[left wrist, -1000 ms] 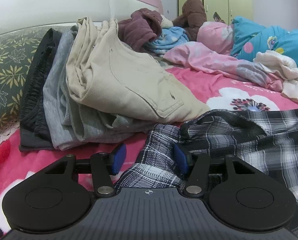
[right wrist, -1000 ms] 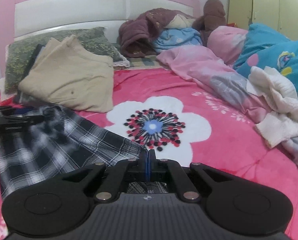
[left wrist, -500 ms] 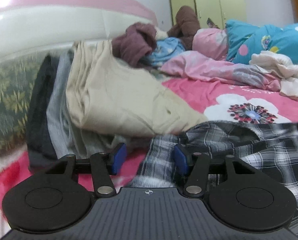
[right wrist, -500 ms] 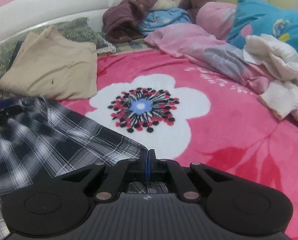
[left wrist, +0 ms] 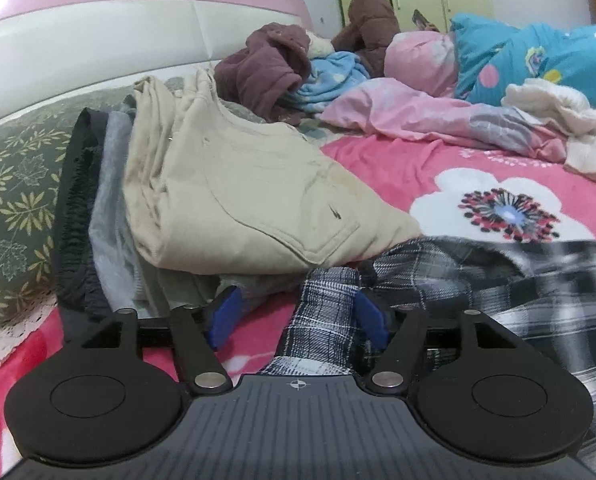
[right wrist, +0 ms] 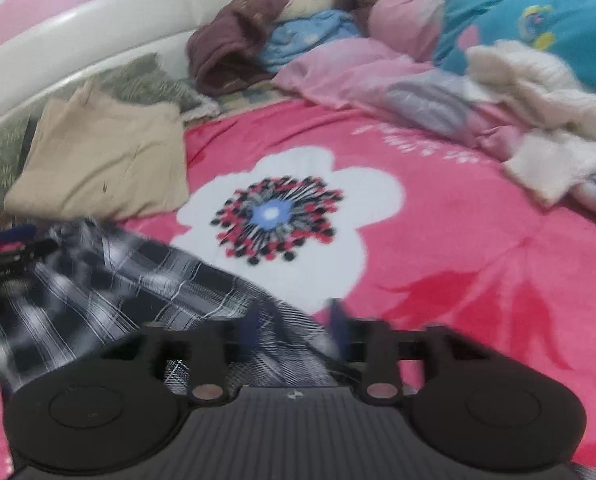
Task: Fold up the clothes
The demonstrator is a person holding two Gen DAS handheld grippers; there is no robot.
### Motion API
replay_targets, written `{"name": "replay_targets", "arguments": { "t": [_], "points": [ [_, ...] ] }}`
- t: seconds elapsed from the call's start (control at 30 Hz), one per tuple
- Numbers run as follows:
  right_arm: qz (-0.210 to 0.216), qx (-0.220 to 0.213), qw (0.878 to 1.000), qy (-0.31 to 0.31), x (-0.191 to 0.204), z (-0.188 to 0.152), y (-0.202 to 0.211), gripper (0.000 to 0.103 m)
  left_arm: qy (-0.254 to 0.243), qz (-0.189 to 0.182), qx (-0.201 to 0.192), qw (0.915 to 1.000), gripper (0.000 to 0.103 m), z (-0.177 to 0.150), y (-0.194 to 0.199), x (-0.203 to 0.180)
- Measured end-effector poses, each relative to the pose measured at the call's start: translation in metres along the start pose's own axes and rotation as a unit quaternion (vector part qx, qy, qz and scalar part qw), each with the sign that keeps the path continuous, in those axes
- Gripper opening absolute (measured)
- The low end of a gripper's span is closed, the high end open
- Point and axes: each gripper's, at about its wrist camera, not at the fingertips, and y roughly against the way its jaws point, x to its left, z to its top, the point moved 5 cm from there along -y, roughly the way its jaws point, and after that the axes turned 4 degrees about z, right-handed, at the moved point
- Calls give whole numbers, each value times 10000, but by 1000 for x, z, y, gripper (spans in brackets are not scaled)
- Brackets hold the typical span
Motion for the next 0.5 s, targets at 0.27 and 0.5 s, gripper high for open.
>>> {"name": "replay_targets", "arguments": {
  "t": [0.27, 0.5],
  "points": [
    [101, -496, 9983, -289, 2, -7, 117, 66, 287, -33, -131, 9995, 73, 24, 65, 14],
    [165, -1075, 9923, -589, 15, -25, 229, 70, 527, -223, -655, 9962, 73, 69, 161, 27]
  ]
}}
